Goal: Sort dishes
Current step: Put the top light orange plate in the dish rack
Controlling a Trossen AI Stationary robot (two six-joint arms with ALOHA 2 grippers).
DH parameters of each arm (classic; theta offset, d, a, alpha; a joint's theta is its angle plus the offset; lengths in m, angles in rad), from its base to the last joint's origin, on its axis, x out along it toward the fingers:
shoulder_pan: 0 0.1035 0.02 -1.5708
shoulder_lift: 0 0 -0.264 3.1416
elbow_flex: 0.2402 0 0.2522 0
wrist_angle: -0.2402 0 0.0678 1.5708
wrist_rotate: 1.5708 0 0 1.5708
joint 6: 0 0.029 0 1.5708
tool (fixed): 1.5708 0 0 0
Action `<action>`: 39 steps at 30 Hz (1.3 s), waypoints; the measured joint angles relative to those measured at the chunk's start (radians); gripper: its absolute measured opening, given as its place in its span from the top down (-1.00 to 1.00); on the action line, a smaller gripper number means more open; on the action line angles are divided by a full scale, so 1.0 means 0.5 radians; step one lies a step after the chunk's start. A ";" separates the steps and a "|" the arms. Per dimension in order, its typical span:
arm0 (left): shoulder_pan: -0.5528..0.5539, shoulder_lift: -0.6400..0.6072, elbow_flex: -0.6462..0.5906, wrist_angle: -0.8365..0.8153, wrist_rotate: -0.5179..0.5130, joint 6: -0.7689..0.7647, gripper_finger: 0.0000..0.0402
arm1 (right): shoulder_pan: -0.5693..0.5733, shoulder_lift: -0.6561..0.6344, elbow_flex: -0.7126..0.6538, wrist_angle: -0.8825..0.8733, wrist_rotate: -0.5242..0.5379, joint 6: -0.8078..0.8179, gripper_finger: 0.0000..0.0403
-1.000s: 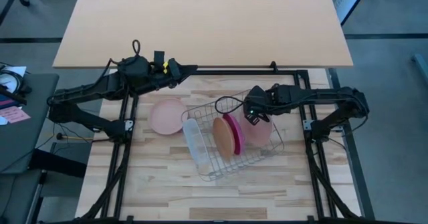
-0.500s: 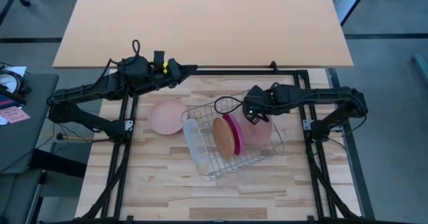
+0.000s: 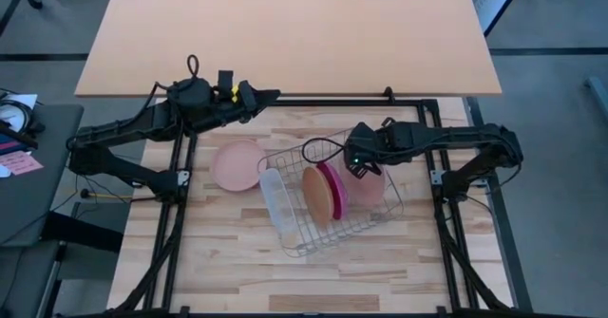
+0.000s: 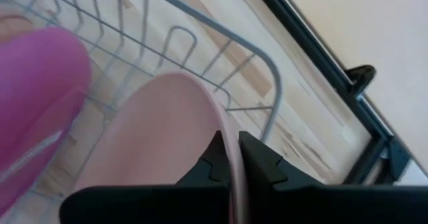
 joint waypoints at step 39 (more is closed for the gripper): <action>0.000 0.000 0.000 0.001 0.000 -0.004 0.47 | -0.001 -0.002 -0.079 0.073 -0.159 0.030 0.92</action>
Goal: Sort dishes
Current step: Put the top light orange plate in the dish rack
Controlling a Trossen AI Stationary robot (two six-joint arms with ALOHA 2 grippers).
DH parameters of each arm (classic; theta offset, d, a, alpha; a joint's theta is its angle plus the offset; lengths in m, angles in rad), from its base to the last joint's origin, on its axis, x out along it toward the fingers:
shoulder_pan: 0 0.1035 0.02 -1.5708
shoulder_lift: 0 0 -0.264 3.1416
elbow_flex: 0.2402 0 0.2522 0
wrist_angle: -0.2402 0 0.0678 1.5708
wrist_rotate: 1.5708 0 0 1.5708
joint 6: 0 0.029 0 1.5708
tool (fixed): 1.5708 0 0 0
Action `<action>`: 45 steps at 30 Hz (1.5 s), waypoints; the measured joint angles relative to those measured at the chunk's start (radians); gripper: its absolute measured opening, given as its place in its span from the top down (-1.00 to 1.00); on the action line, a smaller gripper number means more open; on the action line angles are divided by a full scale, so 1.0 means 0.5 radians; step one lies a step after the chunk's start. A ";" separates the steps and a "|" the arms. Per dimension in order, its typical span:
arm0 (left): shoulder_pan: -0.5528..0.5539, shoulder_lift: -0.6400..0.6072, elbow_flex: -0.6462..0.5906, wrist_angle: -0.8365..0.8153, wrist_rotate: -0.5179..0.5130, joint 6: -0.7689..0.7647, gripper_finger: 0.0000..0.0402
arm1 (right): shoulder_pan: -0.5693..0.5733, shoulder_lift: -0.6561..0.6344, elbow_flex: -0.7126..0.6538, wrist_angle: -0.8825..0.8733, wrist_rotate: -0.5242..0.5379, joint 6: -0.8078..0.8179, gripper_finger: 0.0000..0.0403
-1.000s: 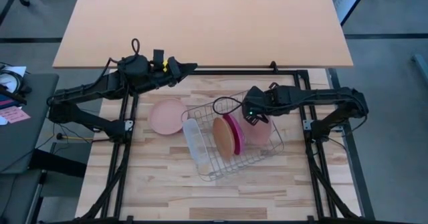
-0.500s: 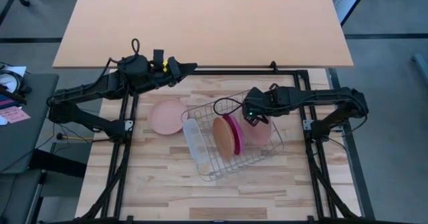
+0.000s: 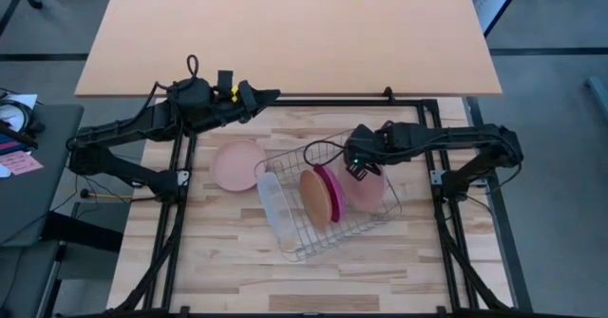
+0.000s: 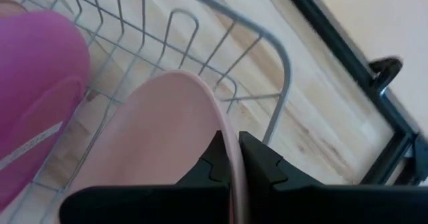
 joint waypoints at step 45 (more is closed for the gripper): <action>-0.798 0.391 0.000 -1.810 0.446 -1.331 0.47 | -0.080 0.002 0.000 0.101 0.044 -0.233 0.92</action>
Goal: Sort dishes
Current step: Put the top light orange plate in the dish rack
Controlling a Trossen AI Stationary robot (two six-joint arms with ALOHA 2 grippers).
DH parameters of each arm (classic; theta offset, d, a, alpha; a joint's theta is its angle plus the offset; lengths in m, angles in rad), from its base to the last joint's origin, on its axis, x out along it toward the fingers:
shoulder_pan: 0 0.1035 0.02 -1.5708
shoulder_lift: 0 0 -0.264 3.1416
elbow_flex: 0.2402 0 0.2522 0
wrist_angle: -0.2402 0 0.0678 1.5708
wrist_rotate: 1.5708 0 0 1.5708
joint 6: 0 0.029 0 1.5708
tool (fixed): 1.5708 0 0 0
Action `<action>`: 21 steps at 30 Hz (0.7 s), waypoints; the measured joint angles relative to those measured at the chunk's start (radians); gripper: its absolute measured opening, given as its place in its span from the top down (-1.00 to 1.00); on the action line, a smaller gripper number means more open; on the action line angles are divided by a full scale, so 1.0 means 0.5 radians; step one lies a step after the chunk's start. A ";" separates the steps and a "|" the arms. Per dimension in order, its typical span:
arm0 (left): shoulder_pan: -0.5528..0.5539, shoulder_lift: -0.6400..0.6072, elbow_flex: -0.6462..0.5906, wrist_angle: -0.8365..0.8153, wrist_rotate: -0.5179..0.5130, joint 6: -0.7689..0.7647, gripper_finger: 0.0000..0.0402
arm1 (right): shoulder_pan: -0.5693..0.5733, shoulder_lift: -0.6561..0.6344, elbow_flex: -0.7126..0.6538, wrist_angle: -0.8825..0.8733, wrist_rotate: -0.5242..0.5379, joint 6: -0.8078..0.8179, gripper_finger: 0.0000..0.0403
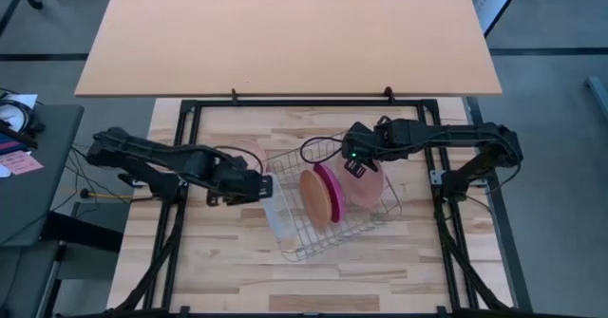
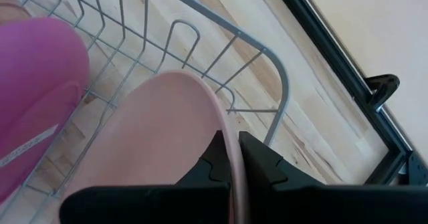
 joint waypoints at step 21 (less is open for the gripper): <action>-0.068 0.239 -0.201 -0.029 -0.277 -0.307 0.47 | -0.004 0.000 0.000 0.046 -0.010 -0.003 0.91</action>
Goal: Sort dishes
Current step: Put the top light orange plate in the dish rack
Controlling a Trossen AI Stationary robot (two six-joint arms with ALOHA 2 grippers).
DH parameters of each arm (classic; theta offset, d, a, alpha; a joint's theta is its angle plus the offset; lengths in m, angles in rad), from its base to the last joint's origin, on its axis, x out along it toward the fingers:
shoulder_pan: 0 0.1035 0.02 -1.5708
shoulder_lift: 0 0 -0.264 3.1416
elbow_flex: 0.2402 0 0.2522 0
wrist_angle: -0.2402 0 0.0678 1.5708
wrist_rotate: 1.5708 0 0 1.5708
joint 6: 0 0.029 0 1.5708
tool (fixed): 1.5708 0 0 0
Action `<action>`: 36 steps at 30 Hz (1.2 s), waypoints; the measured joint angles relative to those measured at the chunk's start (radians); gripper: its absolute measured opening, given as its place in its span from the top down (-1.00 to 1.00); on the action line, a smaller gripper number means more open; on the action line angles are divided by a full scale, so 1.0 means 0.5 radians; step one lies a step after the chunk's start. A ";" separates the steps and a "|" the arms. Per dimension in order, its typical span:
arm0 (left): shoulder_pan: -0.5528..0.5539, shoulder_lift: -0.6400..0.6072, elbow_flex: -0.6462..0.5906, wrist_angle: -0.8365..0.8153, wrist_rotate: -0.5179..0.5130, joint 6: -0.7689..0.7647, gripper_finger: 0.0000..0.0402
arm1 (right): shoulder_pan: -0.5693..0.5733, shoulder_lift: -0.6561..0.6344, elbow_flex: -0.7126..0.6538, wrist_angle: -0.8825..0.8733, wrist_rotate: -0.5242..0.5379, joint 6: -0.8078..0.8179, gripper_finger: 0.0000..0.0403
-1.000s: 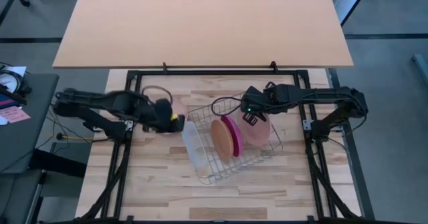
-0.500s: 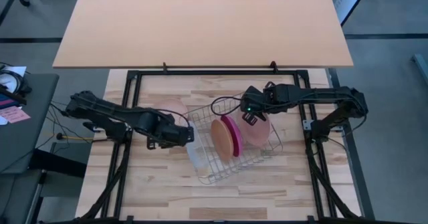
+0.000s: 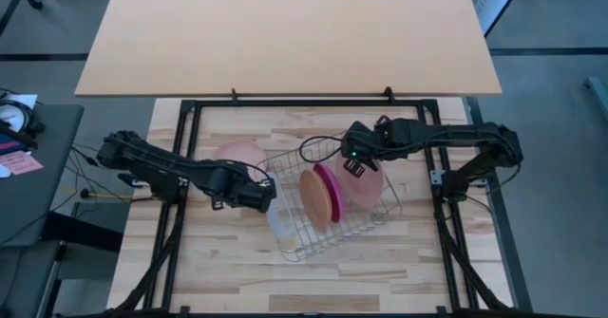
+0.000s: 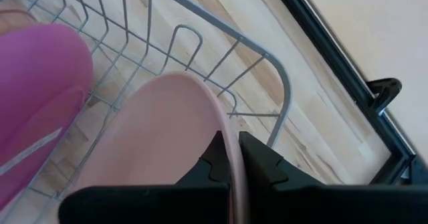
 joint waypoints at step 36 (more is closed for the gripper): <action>0.238 -0.004 -0.097 0.746 0.055 0.678 0.47 | 0.046 -0.002 0.020 -0.641 0.066 0.187 0.91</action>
